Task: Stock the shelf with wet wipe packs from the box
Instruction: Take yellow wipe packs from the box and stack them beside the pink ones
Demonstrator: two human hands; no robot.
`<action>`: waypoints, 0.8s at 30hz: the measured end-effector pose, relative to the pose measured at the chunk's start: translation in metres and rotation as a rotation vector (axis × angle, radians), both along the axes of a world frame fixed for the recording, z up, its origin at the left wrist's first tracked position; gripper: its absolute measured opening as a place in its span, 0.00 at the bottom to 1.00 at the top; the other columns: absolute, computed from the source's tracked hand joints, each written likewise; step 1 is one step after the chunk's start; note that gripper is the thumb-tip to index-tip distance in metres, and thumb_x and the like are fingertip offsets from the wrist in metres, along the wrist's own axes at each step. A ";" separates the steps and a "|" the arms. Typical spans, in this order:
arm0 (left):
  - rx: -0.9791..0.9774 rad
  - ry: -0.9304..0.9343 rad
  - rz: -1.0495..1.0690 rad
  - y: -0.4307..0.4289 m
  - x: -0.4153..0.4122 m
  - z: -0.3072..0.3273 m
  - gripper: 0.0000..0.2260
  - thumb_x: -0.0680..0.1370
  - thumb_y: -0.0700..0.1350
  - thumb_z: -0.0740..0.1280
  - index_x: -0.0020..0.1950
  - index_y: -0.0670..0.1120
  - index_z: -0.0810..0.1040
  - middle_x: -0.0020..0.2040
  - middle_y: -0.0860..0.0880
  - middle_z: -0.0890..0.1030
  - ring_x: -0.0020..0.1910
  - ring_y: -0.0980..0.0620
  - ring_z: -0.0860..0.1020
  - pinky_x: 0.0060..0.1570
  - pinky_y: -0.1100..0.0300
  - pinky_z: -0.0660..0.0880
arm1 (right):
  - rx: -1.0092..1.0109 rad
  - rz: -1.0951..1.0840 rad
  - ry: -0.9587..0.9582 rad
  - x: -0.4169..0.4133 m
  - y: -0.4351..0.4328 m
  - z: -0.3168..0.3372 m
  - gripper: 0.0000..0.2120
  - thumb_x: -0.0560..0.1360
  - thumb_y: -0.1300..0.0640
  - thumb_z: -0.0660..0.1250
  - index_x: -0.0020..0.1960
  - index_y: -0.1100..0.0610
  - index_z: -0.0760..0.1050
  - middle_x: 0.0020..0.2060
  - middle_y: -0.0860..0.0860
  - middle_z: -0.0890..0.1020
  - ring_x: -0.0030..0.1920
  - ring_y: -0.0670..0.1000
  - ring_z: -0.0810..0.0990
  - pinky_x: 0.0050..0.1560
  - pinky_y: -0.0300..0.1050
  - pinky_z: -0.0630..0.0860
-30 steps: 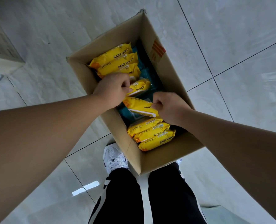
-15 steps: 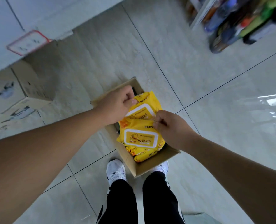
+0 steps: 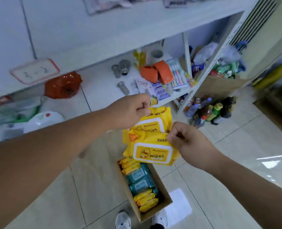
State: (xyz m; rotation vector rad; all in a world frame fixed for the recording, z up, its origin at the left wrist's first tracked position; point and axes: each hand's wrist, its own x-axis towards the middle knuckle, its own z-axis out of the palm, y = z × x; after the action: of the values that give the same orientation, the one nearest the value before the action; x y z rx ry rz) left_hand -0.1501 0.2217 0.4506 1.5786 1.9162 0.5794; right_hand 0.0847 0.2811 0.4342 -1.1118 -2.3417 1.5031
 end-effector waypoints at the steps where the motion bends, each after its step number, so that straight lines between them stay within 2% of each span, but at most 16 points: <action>1: 0.011 0.023 -0.004 0.000 -0.004 0.031 0.09 0.80 0.46 0.66 0.43 0.48 0.69 0.29 0.52 0.70 0.28 0.58 0.67 0.29 0.65 0.62 | 0.028 0.016 0.028 -0.004 0.001 0.025 0.13 0.79 0.59 0.67 0.37 0.53 0.71 0.28 0.43 0.72 0.29 0.41 0.69 0.30 0.33 0.67; 4: 0.029 0.092 0.008 -0.011 -0.014 0.114 0.08 0.81 0.46 0.66 0.46 0.45 0.71 0.29 0.53 0.70 0.27 0.59 0.66 0.29 0.67 0.63 | 0.085 0.091 0.091 -0.021 0.000 0.093 0.14 0.80 0.58 0.67 0.37 0.52 0.71 0.31 0.46 0.72 0.31 0.43 0.69 0.32 0.38 0.67; 7: 0.044 0.200 0.045 -0.031 -0.023 0.184 0.07 0.80 0.49 0.67 0.45 0.49 0.72 0.30 0.54 0.72 0.27 0.59 0.67 0.31 0.62 0.64 | 0.114 0.148 0.169 -0.039 -0.003 0.150 0.14 0.80 0.60 0.67 0.37 0.53 0.71 0.27 0.42 0.70 0.28 0.41 0.67 0.30 0.34 0.65; 12: 0.080 0.295 0.163 -0.080 -0.040 0.265 0.09 0.79 0.50 0.68 0.42 0.52 0.71 0.26 0.56 0.71 0.27 0.62 0.69 0.33 0.59 0.65 | 0.203 0.295 0.258 -0.073 -0.013 0.216 0.13 0.80 0.57 0.67 0.37 0.51 0.72 0.30 0.43 0.73 0.32 0.43 0.71 0.34 0.38 0.69; 17: 0.065 0.308 0.300 -0.153 -0.044 0.284 0.09 0.80 0.51 0.67 0.42 0.52 0.71 0.28 0.55 0.73 0.27 0.60 0.69 0.33 0.60 0.67 | 0.211 0.446 0.322 -0.106 -0.049 0.249 0.11 0.80 0.58 0.67 0.39 0.56 0.71 0.26 0.43 0.69 0.27 0.43 0.66 0.28 0.34 0.64; 24: 0.000 0.332 0.438 -0.247 -0.066 0.306 0.08 0.80 0.51 0.67 0.43 0.51 0.72 0.30 0.52 0.74 0.29 0.58 0.68 0.34 0.61 0.68 | 0.162 0.577 0.371 -0.156 -0.120 0.261 0.12 0.80 0.57 0.66 0.39 0.55 0.70 0.28 0.45 0.69 0.30 0.45 0.66 0.30 0.37 0.64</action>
State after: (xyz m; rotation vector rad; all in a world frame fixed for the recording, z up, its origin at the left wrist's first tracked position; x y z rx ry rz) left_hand -0.2158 -0.0248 0.7563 1.3185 2.5417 0.5126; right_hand -0.0711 0.1607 0.6954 -0.0904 -2.5534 1.4672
